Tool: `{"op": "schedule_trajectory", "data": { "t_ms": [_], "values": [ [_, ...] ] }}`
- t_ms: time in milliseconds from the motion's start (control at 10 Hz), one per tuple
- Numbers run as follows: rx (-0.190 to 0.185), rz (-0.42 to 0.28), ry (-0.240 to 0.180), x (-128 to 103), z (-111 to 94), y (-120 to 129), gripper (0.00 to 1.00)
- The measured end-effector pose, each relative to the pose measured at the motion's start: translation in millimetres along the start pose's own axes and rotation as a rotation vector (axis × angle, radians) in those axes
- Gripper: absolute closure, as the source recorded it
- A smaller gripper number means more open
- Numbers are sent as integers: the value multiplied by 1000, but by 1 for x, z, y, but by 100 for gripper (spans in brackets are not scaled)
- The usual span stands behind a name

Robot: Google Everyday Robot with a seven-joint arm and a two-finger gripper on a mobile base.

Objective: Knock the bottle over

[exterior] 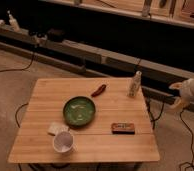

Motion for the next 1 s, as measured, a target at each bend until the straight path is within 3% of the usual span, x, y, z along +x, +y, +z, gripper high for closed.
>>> {"op": "schedule_trajectory", "data": {
  "t_ms": [400,600,1000],
  "values": [
    [-37,-33,-30,18,31,-34,35],
    [-55,-61,-41,9,45,-53,35],
    [-31,-104,-70,-21,80,-94,35]
  ]
}}
